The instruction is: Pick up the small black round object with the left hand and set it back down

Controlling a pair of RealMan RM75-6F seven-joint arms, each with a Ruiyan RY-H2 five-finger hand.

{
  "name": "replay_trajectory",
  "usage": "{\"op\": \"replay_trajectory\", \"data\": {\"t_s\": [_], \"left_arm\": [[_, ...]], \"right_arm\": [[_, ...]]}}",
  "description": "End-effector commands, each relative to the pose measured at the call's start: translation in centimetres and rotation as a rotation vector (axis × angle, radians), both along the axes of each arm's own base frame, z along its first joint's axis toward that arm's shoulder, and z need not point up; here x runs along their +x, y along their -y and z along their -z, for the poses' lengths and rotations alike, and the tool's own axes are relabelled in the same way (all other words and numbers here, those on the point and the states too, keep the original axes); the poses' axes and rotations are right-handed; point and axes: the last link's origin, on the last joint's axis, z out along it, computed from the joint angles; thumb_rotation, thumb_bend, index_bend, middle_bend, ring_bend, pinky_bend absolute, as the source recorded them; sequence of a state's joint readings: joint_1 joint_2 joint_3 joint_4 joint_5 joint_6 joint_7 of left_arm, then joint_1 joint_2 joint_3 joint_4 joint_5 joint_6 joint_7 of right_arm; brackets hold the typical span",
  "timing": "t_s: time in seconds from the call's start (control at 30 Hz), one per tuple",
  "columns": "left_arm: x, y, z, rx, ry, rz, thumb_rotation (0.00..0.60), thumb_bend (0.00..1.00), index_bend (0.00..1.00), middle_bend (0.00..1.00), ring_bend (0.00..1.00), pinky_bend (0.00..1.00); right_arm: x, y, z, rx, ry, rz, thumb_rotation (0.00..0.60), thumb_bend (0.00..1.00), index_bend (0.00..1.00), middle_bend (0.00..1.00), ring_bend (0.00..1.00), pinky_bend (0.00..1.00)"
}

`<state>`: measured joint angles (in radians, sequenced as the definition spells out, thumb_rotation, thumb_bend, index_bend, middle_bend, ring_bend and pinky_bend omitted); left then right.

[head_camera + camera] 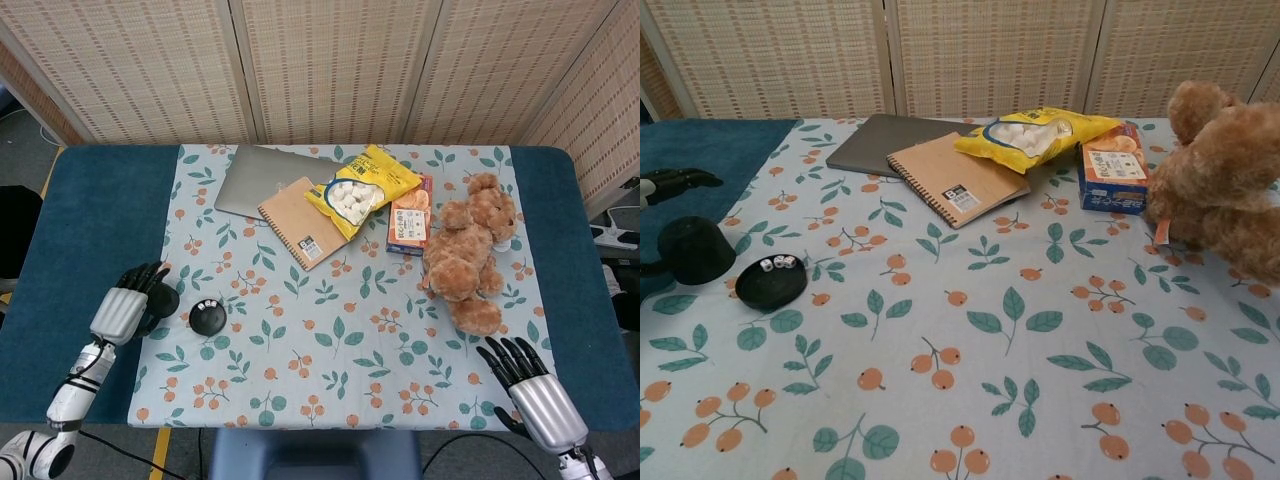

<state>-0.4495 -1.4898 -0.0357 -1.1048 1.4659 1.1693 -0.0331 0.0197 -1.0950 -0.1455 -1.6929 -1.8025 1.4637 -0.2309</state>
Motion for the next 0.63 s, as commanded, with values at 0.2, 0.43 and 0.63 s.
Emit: {"op": "replay_trajectory", "data": {"t_s": [0.2,0.43,0.63], "left_arm": [[2.1,9.1,-5.2,-0.064,0.254,0.035,0.6,0.34,0.0,0.0,0.0,0.08],[0.4,17.7,-8.1,-0.085,0.121,-0.019,0.6,0.34,0.0,0.0,0.0,0.02],[0.3,18.7,-9.3,0.048,0.09,-0.024,0.6,0.34,0.0,0.0,0.0,0.02]], "right_arm": [[0.0,-0.3,-0.7,-0.016,0.021,-0.016,0.6,0.16,0.0,0.0,0.0,0.0],[-0.5,0.6,-1.6,-0.071,0.033,0.032,0.6,0.16,0.0,0.0,0.0,0.0],[-0.7,0.6,-2.4,-0.083,0.064,0.043,0.6,0.16,0.0,0.0,0.0,0.0]]}}
